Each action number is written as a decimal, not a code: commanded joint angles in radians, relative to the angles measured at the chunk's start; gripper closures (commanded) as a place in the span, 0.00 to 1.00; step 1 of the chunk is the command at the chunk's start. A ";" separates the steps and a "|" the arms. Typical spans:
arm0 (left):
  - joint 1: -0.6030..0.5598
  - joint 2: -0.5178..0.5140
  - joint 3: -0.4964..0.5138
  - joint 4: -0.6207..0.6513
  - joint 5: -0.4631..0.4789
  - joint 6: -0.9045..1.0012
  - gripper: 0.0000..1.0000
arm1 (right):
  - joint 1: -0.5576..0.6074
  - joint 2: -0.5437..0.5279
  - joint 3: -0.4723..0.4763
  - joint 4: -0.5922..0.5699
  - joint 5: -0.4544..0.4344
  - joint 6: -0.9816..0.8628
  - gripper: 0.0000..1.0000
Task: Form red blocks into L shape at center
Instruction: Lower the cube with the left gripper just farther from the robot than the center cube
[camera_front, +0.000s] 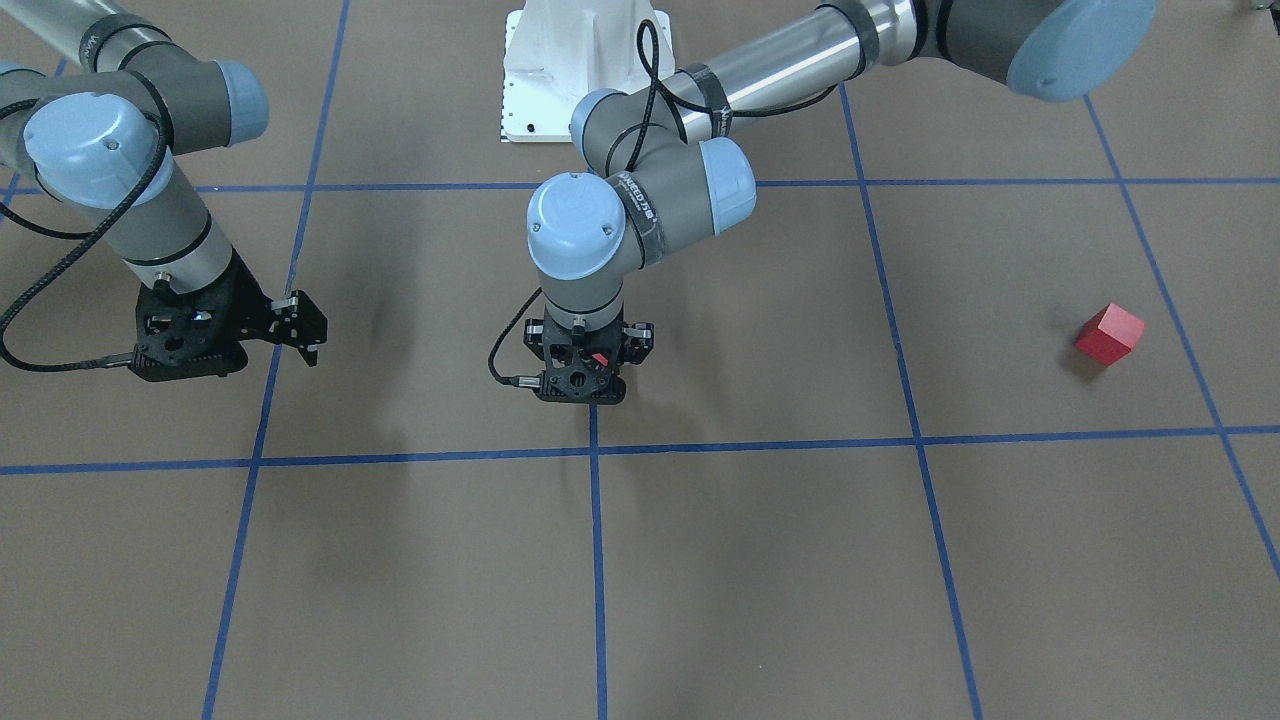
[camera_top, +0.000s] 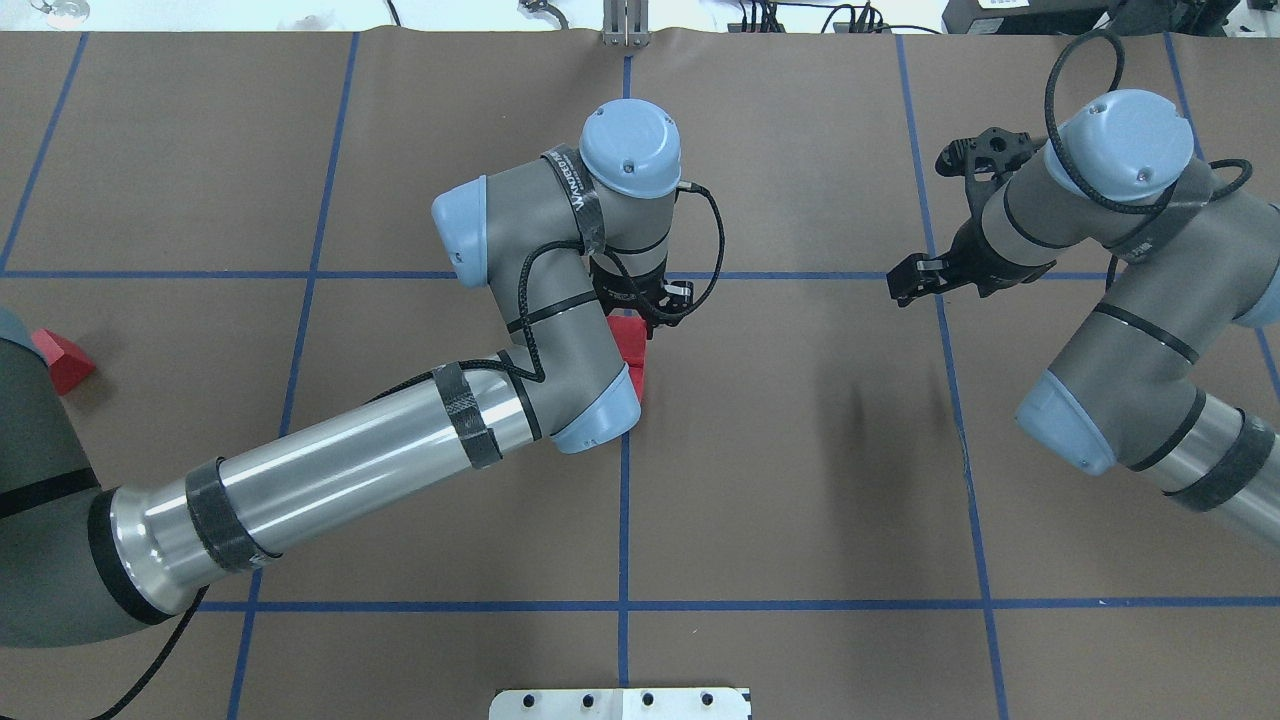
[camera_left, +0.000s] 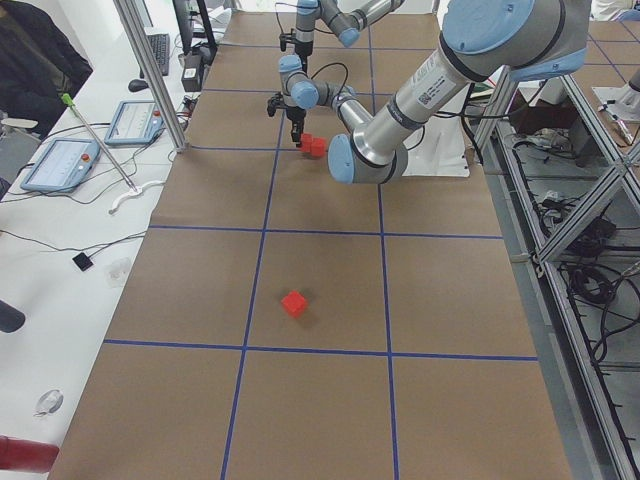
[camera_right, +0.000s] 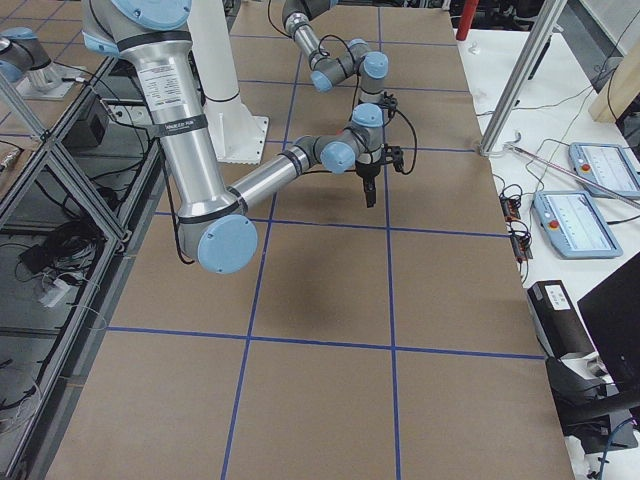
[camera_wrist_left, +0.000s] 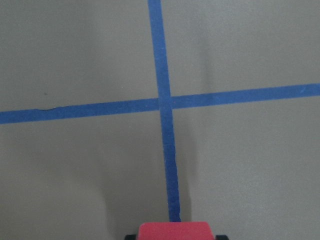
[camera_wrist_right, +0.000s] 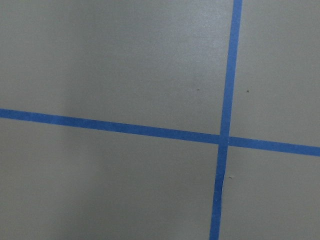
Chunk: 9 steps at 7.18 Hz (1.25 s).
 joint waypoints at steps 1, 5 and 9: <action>0.007 0.000 0.011 -0.001 0.009 -0.003 1.00 | 0.000 -0.001 0.000 0.000 0.000 0.000 0.00; 0.025 0.003 0.008 0.004 0.009 -0.016 1.00 | 0.000 0.000 0.002 0.002 0.000 0.000 0.00; 0.022 0.006 0.002 0.010 0.011 -0.010 1.00 | -0.001 0.000 0.005 0.002 0.000 0.002 0.00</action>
